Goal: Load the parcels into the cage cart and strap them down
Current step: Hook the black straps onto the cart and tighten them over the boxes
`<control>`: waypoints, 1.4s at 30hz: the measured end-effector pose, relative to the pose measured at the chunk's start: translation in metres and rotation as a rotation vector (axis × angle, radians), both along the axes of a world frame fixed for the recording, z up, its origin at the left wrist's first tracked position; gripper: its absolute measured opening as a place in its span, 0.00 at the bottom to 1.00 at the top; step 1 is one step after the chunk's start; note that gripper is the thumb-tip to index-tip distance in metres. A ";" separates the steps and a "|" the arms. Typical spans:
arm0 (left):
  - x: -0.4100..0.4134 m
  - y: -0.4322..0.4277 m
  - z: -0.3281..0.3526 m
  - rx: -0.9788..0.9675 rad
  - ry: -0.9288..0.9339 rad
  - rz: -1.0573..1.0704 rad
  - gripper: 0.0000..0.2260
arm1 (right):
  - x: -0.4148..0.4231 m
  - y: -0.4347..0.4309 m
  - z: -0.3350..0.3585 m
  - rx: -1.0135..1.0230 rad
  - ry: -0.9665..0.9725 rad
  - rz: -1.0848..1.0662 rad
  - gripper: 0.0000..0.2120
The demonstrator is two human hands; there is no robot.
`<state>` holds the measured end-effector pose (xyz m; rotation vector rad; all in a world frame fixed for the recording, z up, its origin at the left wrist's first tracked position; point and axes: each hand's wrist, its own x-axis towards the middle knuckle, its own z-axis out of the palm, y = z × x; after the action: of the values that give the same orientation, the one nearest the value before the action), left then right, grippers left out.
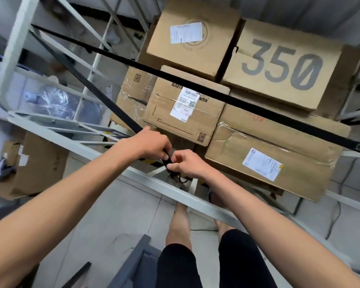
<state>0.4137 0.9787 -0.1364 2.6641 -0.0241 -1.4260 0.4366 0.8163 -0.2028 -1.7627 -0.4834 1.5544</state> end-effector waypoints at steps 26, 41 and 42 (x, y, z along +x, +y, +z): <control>0.004 -0.039 -0.032 -0.034 0.039 0.079 0.10 | 0.029 -0.017 -0.015 -0.140 -0.245 0.414 0.17; -0.013 -0.086 0.014 -0.117 -0.241 0.257 0.10 | 0.031 -0.061 0.036 -0.103 -0.348 0.166 0.10; -0.015 -0.093 0.022 -0.120 -0.257 0.266 0.10 | 0.031 -0.068 0.046 -0.119 -0.358 0.143 0.11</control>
<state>0.3987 0.8856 -0.1144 2.6133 0.2073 -0.9691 0.4679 0.7484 -0.1569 -2.1529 -0.7162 1.3875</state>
